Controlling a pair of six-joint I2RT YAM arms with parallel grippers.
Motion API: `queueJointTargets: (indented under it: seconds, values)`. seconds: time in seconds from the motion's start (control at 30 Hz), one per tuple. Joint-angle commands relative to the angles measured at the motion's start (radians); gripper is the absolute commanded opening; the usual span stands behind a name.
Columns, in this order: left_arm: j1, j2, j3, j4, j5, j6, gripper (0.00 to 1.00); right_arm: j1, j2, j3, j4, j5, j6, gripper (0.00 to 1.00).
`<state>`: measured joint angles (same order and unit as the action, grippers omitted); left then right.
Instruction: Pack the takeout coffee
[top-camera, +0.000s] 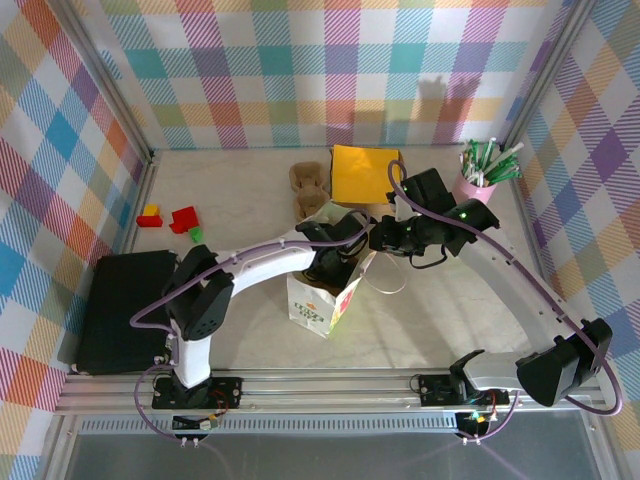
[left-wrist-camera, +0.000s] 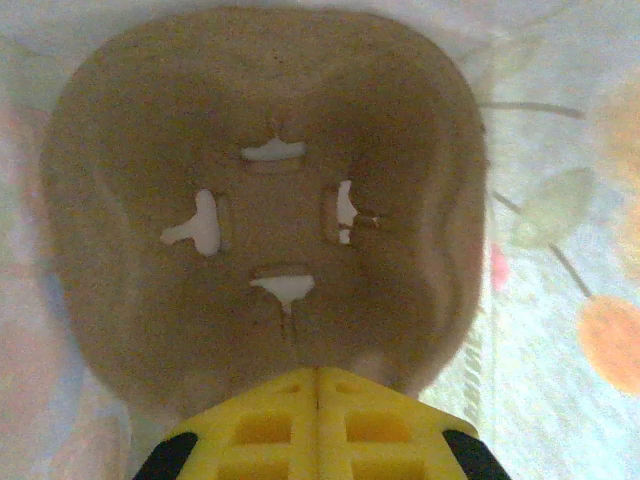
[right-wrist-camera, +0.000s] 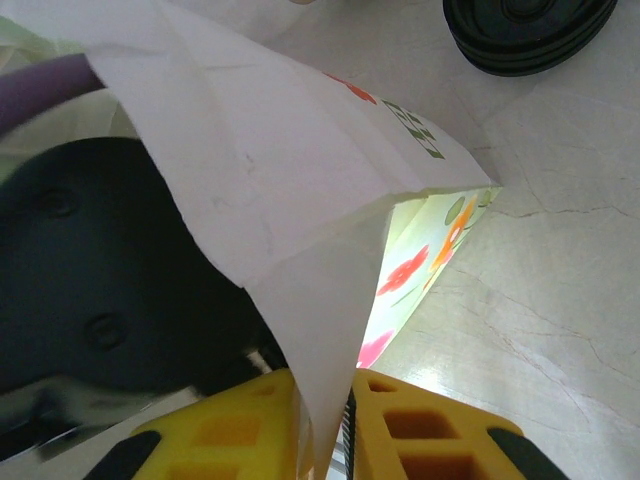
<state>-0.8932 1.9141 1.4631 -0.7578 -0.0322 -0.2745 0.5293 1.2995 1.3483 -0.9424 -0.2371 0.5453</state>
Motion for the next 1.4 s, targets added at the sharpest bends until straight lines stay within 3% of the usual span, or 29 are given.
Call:
queueJointTargets:
  seconds: [0.0, 0.57, 1.37]
  values:
    - [0.011, 0.037, -0.018, 0.031, -0.001, 0.009, 0.01, -0.003, 0.007, 0.024, -0.007, -0.013, -0.007, 0.2]
    - [0.011, 0.11, -0.126, 0.126, 0.048, -0.012, 0.0, -0.002, 0.003, 0.046, -0.002, -0.01, -0.003, 0.2]
    - [-0.046, -0.207, 0.051, -0.09, 0.049, -0.082, 0.04, -0.002, 0.019, 0.087, -0.033, 0.053, 0.004, 0.2]
